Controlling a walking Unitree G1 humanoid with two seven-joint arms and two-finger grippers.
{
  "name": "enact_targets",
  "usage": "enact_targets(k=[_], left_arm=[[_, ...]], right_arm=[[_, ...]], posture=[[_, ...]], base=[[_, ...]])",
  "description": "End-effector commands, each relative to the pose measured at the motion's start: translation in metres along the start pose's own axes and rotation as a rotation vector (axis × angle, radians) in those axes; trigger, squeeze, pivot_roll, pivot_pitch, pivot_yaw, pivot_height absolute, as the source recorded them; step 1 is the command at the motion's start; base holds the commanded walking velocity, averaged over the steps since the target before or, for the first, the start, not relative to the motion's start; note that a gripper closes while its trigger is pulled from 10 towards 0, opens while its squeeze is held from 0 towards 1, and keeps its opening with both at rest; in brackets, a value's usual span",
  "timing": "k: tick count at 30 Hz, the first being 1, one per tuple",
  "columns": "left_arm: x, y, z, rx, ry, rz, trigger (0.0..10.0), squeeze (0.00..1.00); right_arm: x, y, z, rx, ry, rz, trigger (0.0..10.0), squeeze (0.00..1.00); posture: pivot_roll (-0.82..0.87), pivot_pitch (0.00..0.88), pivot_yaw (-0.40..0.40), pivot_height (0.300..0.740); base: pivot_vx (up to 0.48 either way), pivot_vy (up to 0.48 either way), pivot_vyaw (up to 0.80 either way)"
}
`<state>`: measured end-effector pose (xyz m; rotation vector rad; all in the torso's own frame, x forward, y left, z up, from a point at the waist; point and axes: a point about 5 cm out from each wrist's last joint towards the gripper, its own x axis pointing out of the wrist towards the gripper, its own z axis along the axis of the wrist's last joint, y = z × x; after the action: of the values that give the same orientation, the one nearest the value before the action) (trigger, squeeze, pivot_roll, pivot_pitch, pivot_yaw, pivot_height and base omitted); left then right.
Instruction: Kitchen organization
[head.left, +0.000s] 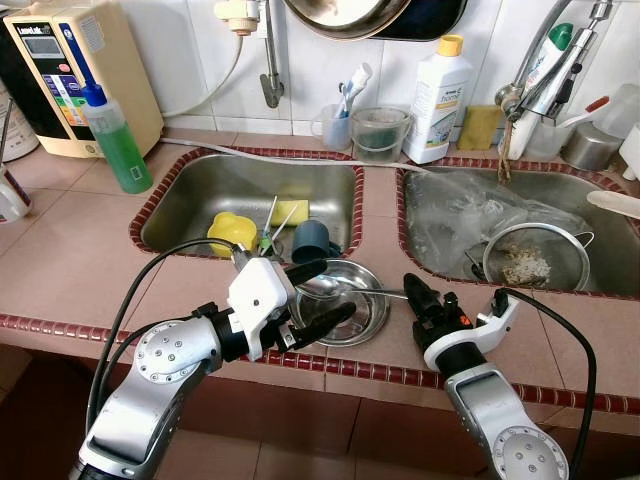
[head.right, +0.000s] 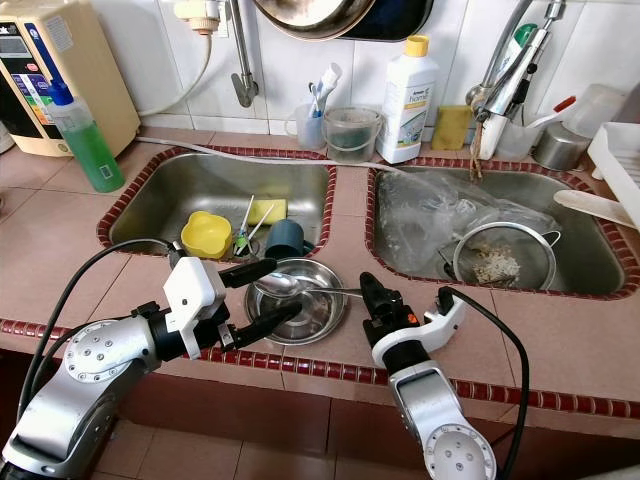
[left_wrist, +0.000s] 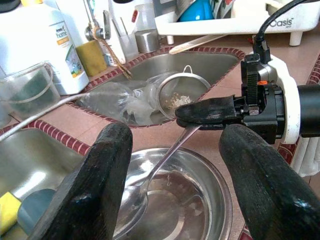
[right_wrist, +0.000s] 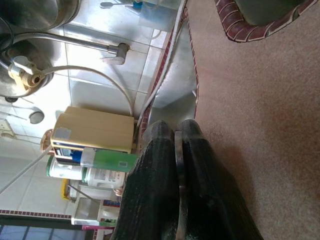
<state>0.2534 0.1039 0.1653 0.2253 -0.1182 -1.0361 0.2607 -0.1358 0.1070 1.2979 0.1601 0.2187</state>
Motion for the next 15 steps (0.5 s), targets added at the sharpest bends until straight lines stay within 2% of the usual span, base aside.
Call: enact_targets(k=[1,2,3,8,15], left_arm=[[-0.001,0.003,0.004,0.027,0.001,0.008,10.0,0.0],[-0.001,0.003,0.004,0.027,0.001,0.008,10.0,0.0],[-0.002,0.004,0.004,0.027,0.002,0.01,10.0,0.0],[-0.003,0.012,0.005,0.024,-0.002,0.037,10.0,0.0],[-0.002,0.028,0.007,-0.001,-0.017,0.112,10.0,0.0]], right_arm=[[0.0,0.008,-0.012,0.141,-0.065,0.069,9.0,0.0],[0.0,0.008,-0.012,0.141,-0.065,0.069,9.0,0.0],[-0.001,0.011,-0.009,0.152,-0.077,0.094,10.0,0.0],[-0.001,0.02,0.001,0.142,-0.114,0.159,10.0,0.0],[0.005,0.038,0.018,0.062,-0.154,0.246,10.0,0.0]], posture=[[-0.14,0.051,0.058,0.74],[-0.14,0.051,0.058,0.74],[-0.14,0.05,0.058,0.74],[-0.15,0.051,0.058,0.74],[-0.15,0.044,0.054,0.74]], base=[[0.0,0.0,0.0],[0.0,0.0,0.0],[0.0,0.0,0.0],[0.0,0.0,0.0],[0.0,0.0,0.0]])
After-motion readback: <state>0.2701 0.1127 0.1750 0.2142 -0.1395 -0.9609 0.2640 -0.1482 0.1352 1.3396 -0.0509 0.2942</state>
